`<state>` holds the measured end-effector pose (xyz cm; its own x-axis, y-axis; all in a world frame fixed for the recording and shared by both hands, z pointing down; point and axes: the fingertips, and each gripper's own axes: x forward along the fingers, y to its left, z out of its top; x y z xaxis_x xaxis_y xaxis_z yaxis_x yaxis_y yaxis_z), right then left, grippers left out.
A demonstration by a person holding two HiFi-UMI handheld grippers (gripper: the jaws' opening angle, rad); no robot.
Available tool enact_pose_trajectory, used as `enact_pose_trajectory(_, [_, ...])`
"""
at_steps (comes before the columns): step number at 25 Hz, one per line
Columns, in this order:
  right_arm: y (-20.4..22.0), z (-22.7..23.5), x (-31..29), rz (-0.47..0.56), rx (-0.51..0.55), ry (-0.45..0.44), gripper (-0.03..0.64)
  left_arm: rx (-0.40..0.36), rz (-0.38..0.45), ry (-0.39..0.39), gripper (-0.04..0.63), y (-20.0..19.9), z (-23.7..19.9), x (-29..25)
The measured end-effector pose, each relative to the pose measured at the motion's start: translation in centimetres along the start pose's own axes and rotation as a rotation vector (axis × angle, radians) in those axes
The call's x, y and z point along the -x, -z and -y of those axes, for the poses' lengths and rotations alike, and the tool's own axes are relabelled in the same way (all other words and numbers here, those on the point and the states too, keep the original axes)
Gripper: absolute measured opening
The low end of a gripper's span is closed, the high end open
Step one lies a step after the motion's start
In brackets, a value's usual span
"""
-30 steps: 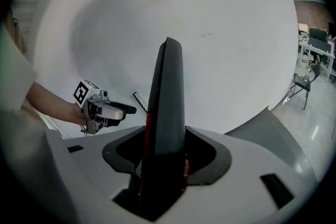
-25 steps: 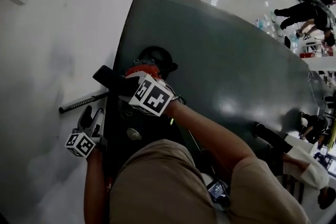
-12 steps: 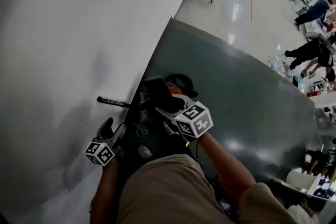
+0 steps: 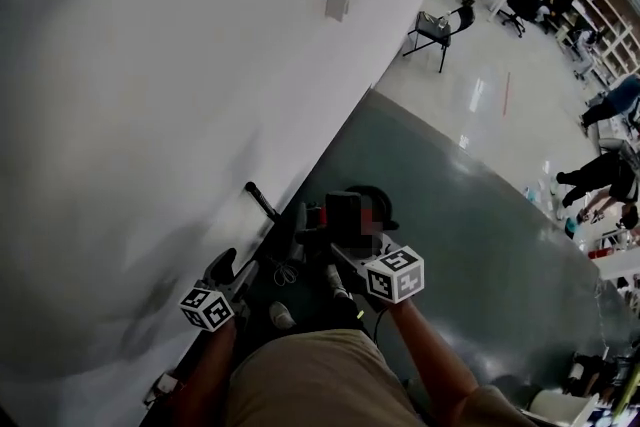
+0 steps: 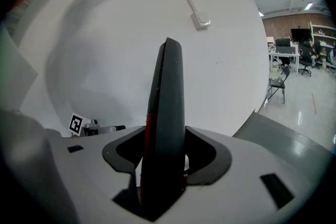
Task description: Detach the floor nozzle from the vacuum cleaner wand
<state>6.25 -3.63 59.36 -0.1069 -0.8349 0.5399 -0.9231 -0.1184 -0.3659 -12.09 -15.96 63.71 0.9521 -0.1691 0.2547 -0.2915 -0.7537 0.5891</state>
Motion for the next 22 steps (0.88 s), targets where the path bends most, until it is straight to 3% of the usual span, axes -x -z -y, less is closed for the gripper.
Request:
enact_pose_trajectory(4, [1.5,-3.4,-0.4,0.004,0.005,-0.003,0.225,-0.021,0.029,0.009,0.312,0.1,-0.5,3.9])
enact_pose_trajectory(11, [6.0,-8.9,-1.3,-0.018,-0.013,-0.011,0.225,-0.029,-0.036,-0.039,0.296,3.6,-2.0,9.7])
enact_pose_trajectory(22, [13.0,-9.2,-5.2,-0.142,-0.012,-0.035,0.225,0.021,-0.124,-0.114,0.293,8.6,-6.0,9.4])
